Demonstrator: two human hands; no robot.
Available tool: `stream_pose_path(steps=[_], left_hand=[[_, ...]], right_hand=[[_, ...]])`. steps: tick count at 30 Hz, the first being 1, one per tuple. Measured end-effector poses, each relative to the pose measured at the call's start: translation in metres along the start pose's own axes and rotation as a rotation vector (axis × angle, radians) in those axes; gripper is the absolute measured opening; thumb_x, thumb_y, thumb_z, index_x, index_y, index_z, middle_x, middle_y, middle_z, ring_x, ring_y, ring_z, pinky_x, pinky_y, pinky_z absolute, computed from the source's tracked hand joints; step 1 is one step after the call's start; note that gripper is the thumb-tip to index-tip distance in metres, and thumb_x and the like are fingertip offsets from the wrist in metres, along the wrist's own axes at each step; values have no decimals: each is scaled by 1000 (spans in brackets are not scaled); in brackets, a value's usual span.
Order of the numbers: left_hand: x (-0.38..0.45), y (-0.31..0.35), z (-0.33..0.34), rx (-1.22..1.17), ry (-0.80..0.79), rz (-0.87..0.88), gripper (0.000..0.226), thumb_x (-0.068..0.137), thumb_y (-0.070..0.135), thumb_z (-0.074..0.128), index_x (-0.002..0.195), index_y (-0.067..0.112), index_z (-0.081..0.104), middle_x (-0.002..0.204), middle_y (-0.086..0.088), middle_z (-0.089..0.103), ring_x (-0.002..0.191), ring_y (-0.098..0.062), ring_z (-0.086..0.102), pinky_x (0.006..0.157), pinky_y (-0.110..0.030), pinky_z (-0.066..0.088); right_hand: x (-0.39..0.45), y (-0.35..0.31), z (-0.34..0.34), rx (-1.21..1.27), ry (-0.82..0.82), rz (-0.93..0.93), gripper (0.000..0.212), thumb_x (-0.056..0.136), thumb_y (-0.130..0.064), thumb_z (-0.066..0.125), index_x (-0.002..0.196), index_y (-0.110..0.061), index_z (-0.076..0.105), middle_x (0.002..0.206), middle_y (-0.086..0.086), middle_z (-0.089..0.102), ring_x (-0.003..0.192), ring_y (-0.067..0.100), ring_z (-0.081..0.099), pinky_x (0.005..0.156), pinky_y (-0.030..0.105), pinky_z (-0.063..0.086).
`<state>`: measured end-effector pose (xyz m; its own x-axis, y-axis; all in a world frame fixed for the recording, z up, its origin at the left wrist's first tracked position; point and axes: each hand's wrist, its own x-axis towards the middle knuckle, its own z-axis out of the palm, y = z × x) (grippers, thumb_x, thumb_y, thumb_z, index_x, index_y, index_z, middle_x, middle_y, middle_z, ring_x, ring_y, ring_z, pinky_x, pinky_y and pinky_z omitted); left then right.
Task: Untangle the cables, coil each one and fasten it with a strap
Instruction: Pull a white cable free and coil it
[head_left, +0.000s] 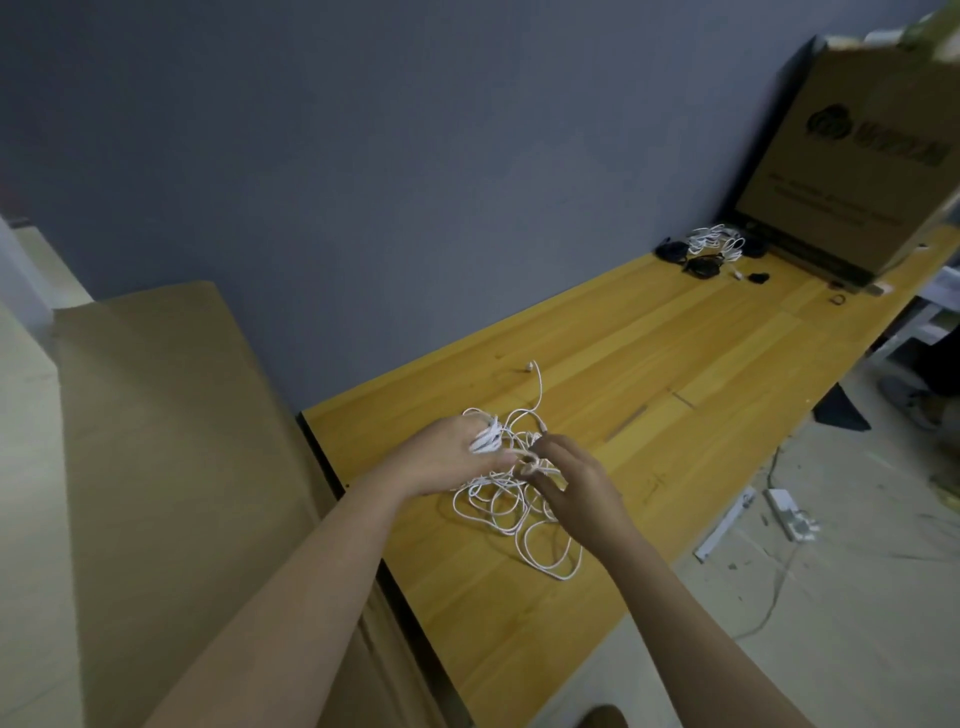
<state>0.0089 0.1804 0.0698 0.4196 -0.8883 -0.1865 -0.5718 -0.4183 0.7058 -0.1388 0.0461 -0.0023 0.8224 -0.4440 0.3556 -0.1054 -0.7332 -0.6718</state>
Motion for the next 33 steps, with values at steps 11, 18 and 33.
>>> stream_pose_path(steps=[11,18,33], left_hand=[[4,4,-1,-37,640,40,33,95,42,52,77,15,45,65,0,50,59,-21,50,56,-38,41],[6,5,-1,-133,701,73,31,96,41,50,73,22,40,66,4,47,59,-20,49,58,-39,42],[0,-2,-22,-443,643,7,33,98,39,46,73,18,47,58,6,43,49,-8,37,48,-19,32]], right_hand=[[22,4,-8,-122,-187,223,20,100,-20,45,93,-10,62,84,1,64,67,14,57,61,34,44],[100,-19,-49,-54,246,471,24,100,-16,41,90,-8,61,97,24,61,86,38,58,65,34,41],[134,-48,-55,-167,330,142,28,101,-33,43,96,-17,65,87,-3,66,94,16,44,79,30,30]])
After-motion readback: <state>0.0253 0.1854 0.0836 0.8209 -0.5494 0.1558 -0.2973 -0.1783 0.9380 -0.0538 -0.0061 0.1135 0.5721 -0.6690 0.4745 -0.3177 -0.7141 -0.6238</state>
